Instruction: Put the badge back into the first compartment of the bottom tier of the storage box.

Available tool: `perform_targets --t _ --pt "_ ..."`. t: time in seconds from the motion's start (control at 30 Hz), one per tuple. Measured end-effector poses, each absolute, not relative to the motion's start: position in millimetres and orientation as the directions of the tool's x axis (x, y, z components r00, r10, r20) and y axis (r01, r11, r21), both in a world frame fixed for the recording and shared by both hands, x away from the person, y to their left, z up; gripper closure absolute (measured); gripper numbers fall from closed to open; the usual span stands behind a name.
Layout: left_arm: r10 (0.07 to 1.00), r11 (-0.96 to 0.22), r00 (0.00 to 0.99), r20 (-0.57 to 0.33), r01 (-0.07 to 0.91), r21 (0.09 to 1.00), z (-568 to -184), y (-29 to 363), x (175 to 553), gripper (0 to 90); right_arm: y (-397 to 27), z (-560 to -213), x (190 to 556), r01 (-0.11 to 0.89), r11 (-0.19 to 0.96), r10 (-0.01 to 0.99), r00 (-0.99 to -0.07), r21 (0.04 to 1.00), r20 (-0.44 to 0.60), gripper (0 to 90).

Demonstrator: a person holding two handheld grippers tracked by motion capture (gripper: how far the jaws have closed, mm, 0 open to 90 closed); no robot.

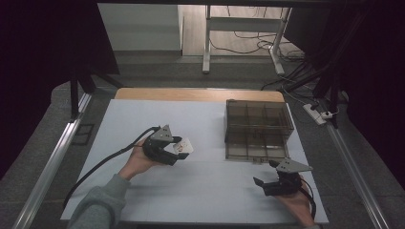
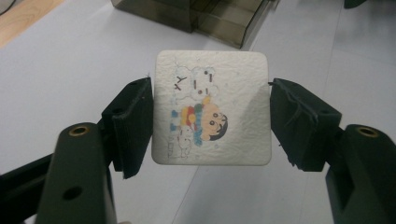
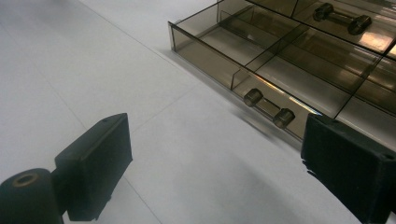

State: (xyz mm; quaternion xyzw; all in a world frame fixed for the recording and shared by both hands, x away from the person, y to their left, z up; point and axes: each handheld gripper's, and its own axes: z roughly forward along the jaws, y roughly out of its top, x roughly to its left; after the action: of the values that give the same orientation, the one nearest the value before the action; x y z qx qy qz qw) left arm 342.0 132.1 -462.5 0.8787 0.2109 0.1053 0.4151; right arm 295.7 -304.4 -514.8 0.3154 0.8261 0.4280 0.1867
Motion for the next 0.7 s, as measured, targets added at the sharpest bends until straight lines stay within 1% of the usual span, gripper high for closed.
perform_targets --t 0.23,0.7 --pt "0.451 -0.580 0.892 0.030 0.267 0.770 -460.6 123.4 342.4 32.9 -304.4 -514.8 295.7 0.361 0.435 0.681 -0.732 0.825 -0.039 8.2" --pt "0.424 -0.583 0.905 0.035 0.243 0.775 -458.1 104.3 344.2 32.9 -304.4 -514.7 295.6 0.362 0.434 0.682 -0.730 0.825 -0.038 8.2"
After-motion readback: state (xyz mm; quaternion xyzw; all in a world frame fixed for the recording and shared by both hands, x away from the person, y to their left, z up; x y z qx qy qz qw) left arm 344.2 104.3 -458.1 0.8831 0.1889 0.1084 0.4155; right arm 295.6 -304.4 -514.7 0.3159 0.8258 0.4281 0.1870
